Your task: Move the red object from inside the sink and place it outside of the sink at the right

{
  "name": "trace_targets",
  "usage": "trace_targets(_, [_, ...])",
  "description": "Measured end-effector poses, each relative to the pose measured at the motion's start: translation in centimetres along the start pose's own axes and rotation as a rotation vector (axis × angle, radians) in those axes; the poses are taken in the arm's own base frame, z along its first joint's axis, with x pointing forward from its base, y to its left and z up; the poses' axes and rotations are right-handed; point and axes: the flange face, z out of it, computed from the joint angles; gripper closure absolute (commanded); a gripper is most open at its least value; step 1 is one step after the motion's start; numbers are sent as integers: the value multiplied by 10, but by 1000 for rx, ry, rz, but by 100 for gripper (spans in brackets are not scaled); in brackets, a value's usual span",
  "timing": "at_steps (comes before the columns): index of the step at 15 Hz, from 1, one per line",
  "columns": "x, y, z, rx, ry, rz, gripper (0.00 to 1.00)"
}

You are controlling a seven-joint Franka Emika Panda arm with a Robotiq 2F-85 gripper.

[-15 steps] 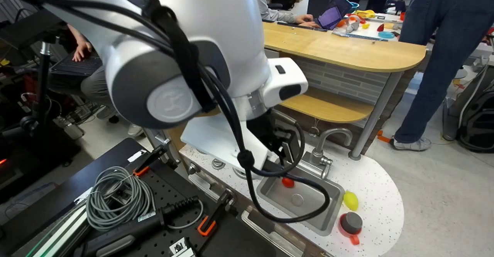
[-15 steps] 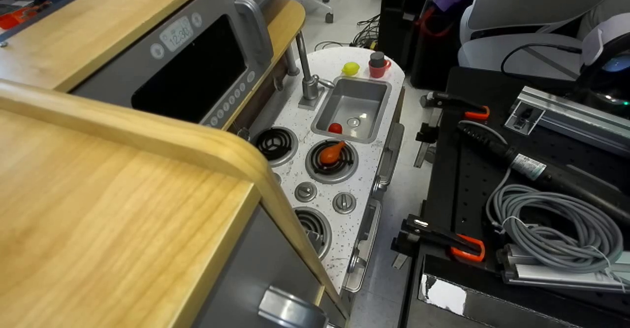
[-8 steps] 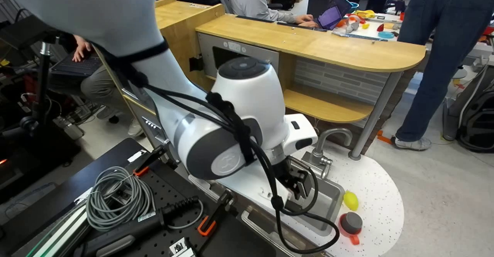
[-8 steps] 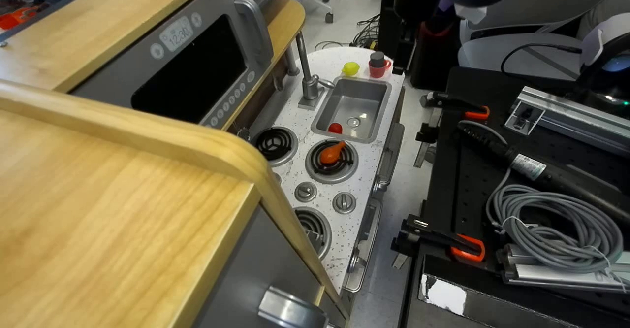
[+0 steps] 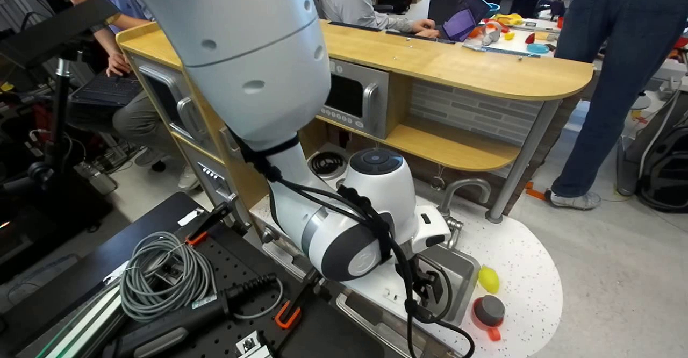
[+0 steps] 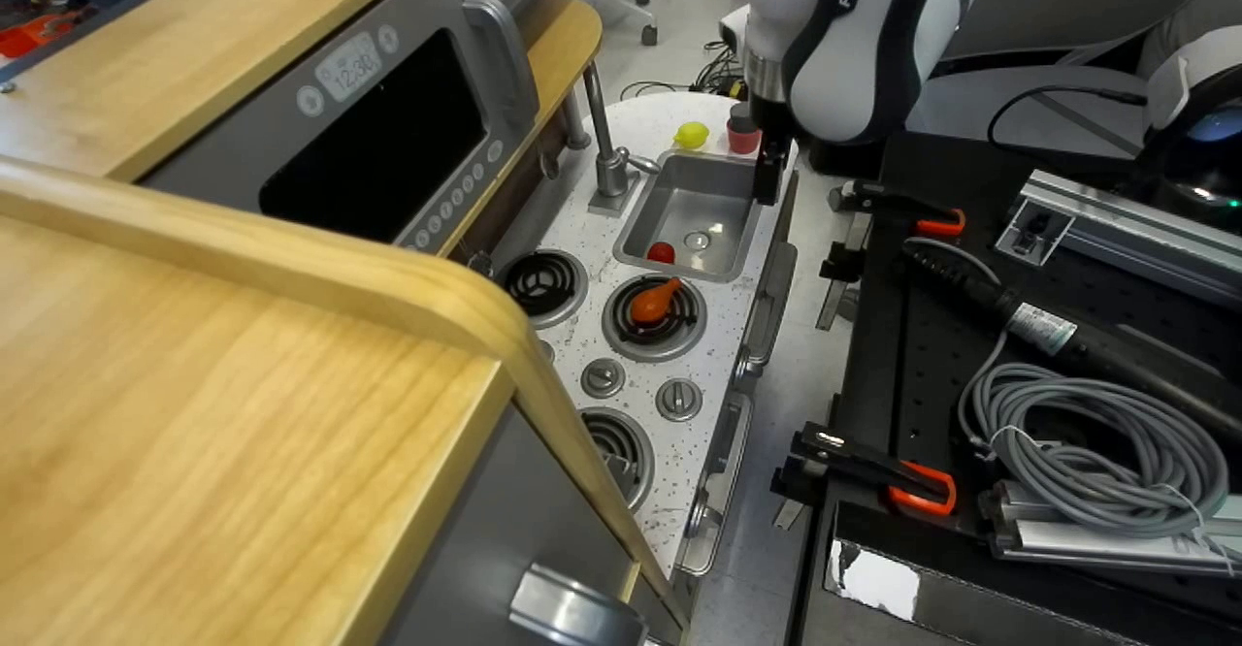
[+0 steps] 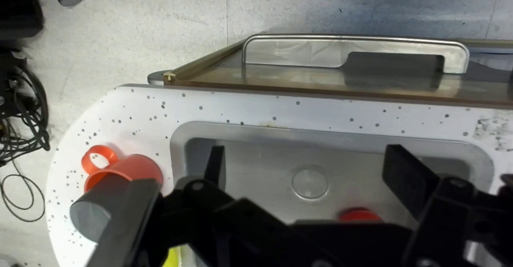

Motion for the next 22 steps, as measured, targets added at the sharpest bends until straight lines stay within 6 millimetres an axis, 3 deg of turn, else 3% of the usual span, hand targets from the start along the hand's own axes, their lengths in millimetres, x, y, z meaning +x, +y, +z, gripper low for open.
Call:
trace_targets(11, [61, -16, 74, -25, 49, -60, 0])
trace_targets(17, [98, -40, 79, 13, 113, -53, 0])
trace_targets(22, [106, -48, 89, 62, 111, -26, 0])
